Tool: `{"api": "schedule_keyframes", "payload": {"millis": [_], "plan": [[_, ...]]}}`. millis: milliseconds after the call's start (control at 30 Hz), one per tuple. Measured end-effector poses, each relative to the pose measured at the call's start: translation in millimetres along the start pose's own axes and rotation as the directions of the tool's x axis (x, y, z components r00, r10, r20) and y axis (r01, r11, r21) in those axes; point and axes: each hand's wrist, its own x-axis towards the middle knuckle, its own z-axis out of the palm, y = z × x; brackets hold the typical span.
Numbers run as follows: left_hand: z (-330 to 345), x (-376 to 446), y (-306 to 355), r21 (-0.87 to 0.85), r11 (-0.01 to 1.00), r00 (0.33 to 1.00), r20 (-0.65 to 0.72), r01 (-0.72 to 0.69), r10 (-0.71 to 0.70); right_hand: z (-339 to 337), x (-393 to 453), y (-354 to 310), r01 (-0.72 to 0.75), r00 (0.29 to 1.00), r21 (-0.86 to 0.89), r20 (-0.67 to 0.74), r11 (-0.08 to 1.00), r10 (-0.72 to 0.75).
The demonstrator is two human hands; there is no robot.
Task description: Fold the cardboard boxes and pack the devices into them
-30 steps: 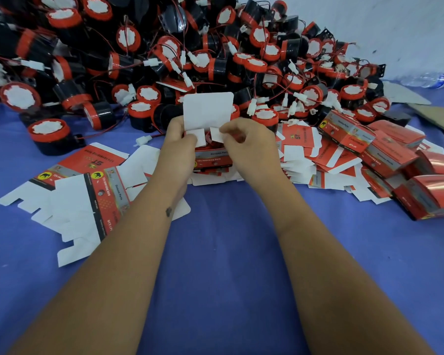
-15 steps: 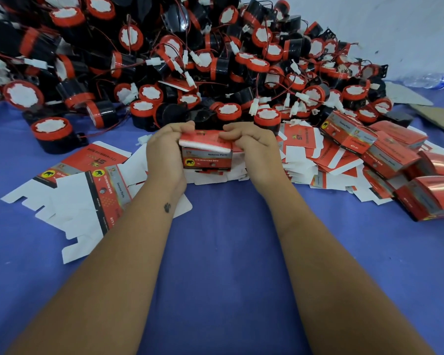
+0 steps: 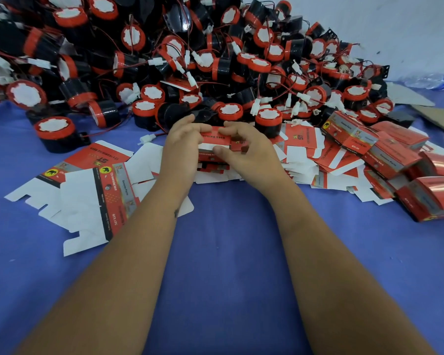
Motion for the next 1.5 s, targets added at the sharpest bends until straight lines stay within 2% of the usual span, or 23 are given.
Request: {"api": "schedule_keyframes", "payload": {"millis": [33, 133, 200, 367, 567, 667, 833, 967, 1333, 1433, 1500], "plan": [[-0.5, -0.3, 0.8, -0.023, 1.000, 1.000, 0.014, 0.012, -0.012, 1.1, 0.6, 0.4, -0.005, 1.000, -0.017, -0.013, 1.000, 0.004], [0.0, -1.4, -0.7, 0.103, 0.993, 0.998, 0.044, -0.053, 0.049, 5.8, 1.2, 1.2, 0.005, 0.998, -0.051, -0.063, 0.999, -0.009], [0.2, -2.4, -2.1, 0.122, 0.990, 0.996, 0.055, -0.069, 0.063, 7.9, 0.5, 0.8, 0.022, 0.997, -0.081, -0.077, 0.996, -0.028], [-4.0, -5.1, -2.5, -0.010, 1.000, 0.998, 0.058, -0.008, 0.009, 7.2, -0.8, -2.7, 0.032, 0.994, -0.120, -0.098, 0.992, -0.044], [-5.0, -5.5, -5.4, -0.026, 0.998, 0.997, 0.063, -0.050, 0.052, 6.1, -1.9, -6.3, 0.023, 0.990, -0.161, -0.132, 0.987, -0.045], [-5.0, -4.0, -6.5, -0.070, 0.995, 0.996, 0.046, -0.069, 0.072, 4.9, -2.3, -7.4, 0.003, 0.990, -0.121, -0.141, 0.993, -0.020], [-8.0, 3.3, -5.6, -0.264, 0.963, 0.998, 0.046, 0.051, -0.040, 1.4, -2.0, -6.7, 0.001, 0.992, -0.031, -0.124, 1.000, -0.005], [-8.3, 3.3, -1.5, -0.319, 0.943, 0.995, 0.061, 0.092, -0.077, 0.3, -2.4, -6.5, -0.002, 0.995, 0.004, -0.101, 1.000, 0.003], [-7.6, 0.4, -2.4, -0.192, 0.980, 0.996, 0.078, 0.054, -0.040, -0.1, 3.3, 3.5, -0.020, 0.990, 0.147, -0.136, 0.989, 0.040], [-6.9, -5.6, -0.1, 0.064, 0.993, 0.992, 0.084, -0.100, 0.094, -0.3, 3.2, 1.3, -0.049, 0.986, 0.265, -0.139, 0.963, 0.088], [-7.3, -6.8, -2.3, 0.262, 0.938, 0.972, 0.108, -0.229, 0.207, -0.2, 2.9, -0.3, -0.065, 0.982, 0.313, -0.149, 0.948, 0.117]]}}
